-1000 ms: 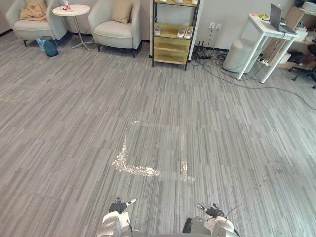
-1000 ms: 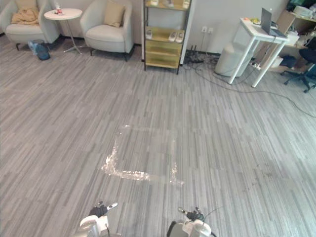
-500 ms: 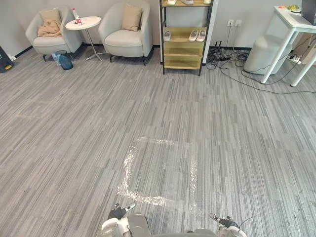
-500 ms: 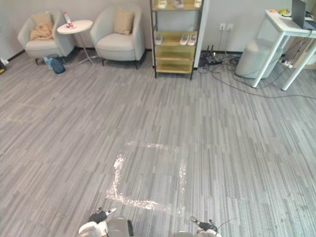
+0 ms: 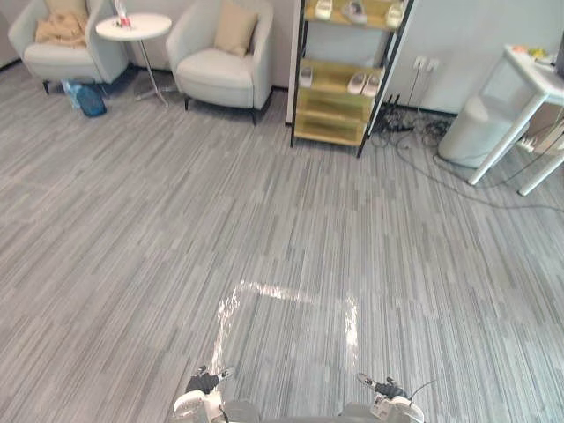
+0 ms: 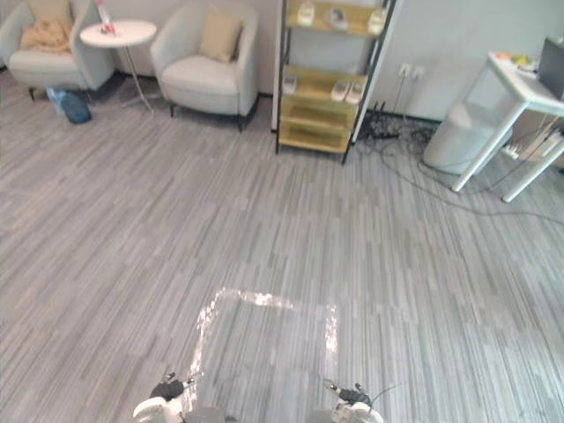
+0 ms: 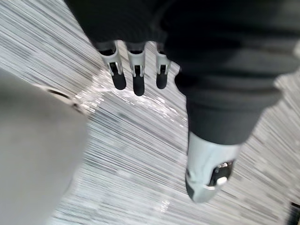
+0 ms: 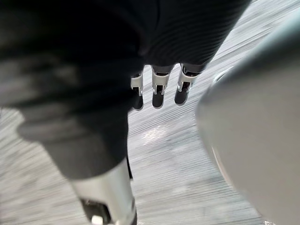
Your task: Pick up cushions and gather them together orderly.
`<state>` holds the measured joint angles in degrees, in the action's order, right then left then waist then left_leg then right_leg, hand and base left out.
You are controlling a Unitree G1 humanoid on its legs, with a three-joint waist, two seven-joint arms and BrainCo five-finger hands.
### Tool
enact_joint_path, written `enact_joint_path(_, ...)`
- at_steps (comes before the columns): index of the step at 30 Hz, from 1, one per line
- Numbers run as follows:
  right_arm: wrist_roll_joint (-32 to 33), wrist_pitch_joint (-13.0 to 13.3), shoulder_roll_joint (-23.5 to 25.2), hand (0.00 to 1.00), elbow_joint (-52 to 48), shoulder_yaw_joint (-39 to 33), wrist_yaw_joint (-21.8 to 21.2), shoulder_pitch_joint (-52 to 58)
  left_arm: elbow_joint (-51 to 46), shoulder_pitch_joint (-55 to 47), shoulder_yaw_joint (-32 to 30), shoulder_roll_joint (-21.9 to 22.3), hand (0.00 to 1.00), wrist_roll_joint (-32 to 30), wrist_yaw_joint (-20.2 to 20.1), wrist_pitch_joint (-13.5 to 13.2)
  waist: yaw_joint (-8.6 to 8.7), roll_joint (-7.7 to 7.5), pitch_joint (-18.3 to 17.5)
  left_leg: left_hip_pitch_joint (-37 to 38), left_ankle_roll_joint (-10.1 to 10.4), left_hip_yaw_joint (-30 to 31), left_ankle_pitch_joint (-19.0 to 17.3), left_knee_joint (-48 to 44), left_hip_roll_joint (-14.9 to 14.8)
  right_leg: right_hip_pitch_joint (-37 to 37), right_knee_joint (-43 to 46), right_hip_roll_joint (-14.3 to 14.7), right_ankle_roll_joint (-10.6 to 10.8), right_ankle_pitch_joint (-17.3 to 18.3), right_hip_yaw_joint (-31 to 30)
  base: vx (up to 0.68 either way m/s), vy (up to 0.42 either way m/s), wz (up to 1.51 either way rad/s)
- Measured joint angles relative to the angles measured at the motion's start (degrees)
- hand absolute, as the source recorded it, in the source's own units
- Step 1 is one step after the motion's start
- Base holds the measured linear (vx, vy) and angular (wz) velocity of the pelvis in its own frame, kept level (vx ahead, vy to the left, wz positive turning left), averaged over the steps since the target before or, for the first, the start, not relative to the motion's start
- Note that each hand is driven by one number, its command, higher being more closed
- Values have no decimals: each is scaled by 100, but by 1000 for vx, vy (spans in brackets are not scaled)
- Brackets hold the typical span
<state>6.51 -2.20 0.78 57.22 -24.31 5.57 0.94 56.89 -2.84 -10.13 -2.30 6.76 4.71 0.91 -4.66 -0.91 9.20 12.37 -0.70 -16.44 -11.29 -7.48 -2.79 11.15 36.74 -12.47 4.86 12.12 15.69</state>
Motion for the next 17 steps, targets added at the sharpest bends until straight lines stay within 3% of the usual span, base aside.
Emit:
enact_joint_path(1, 0, -8, -38, 0, 15, -6, 2, 15, -6, -2, -1, 5, 0, -2, -3, -11, 93, 2, -1, 60, 121, 149, -97, 63, 1, 46, -983, 214, -83, -298, -67, 404, -216, 76)
enact_joint_path(2, 1, -14, -34, 0, 65, -28, 6, 106, -10, -24, -22, -66, 0, -6, -13, -14, 117, -147, 5, 182, 336, 353, -325, 85, 153, 100, -1731, 356, -296, -1189, -382, 346, -186, 75)
enact_joint_path(3, 65, -12, -60, 0, 97, -64, -18, 139, 36, -7, -60, -54, 0, -6, -13, -16, 125, -127, 46, 259, 364, 413, -372, 73, 154, 83, -1584, 354, -432, -1053, -401, 350, -171, 30)
enact_joint_path(4, 20, -10, -128, 0, 87, -143, -6, 114, 36, -35, -193, 96, 0, 8, -5, -6, 96, 95, 22, 316, 377, 474, -391, 16, 5, 78, -1418, 467, -476, -1012, -390, 317, -174, 13)
enact_joint_path(5, 19, -13, -193, 0, 95, -173, 4, 142, 26, -151, -254, 213, 0, -9, -1, -7, 111, 216, -76, 152, 384, 591, -401, -377, -114, -40, -1560, 541, -447, -681, -294, 317, -174, 11)
enact_joint_path(6, 18, -12, -178, 0, 96, -214, 4, 145, 1, -149, -251, 232, 0, -8, -6, -8, 106, 244, -72, 84, 386, 615, -399, -560, -159, -102, -1615, 555, -450, -629, -252, 343, -270, 40)
enact_joint_path(7, 19, 2, -162, 0, 77, -259, 15, 173, -91, -107, -253, 302, 0, -32, -18, -11, 127, 289, -78, -368, 390, 702, -399, -1598, -345, -321, -1804, 601, -499, -560, -95, 201, -195, 29)
enact_joint_path(8, 20, 2, -165, 0, 64, -249, 14, 195, -120, -104, -255, 314, 0, -48, -24, -8, 131, 305, -89, -554, 419, 738, -380, -1974, -419, -386, -1849, 627, -496, -547, -44, 306, -252, 32)
enact_joint_path(9, 25, 5, -168, 0, -16, -232, 13, 283, -237, -123, -249, 351, 0, -56, -58, -12, 79, 364, -95, -1060, 633, 798, -142, -3124, -698, -587, -1909, 765, -545, -442, 16, 204, -125, 13)
enact_joint_path(10, 29, 2, -174, 0, -13, -185, 23, 292, -273, -126, -252, 314, 0, -54, -88, -15, 58, 361, -80, -1300, 639, 800, 25, -3716, -872, -719, -1913, 817, -634, -339, 27, 317, -130, 2)
enact_joint_path(11, 31, 0, -171, 0, -11, -147, 22, 282, -282, -121, -240, 307, 0, -53, -138, -14, 44, 357, -77, -1513, 560, 756, -76, -4087, -989, -899, -1951, 870, -631, -231, 27, 313, -89, -12)
enact_joint_path(14, 28, -20, -156, 0, 0, -146, 50, 297, -340, -123, -232, 302, 0, -47, -144, -26, 11, 339, -73, -1827, 486, 620, -411, -3274, -818, -1239, -2239, 863, -596, -206, -158, 199, -18, -25)
enact_joint_path(15, 27, -21, -156, 0, 0, -146, 55, 288, -341, -116, -232, 303, 0, -47, -140, -31, -4, 335, -71, -1850, 481, 638, -418, -2989, -747, -1261, -2271, 849, -577, -202, -220, 231, 61, -47)
enact_joint_path(17, 20, -25, -161, 0, 0, -145, 58, 257, -339, -112, -228, 308, 0, -48, -134, -51, -63, 337, -75, -1802, 477, 1113, -222, -1499, -353, -1321, -2316, 797, -395, -188, -479, 216, 117, -51)
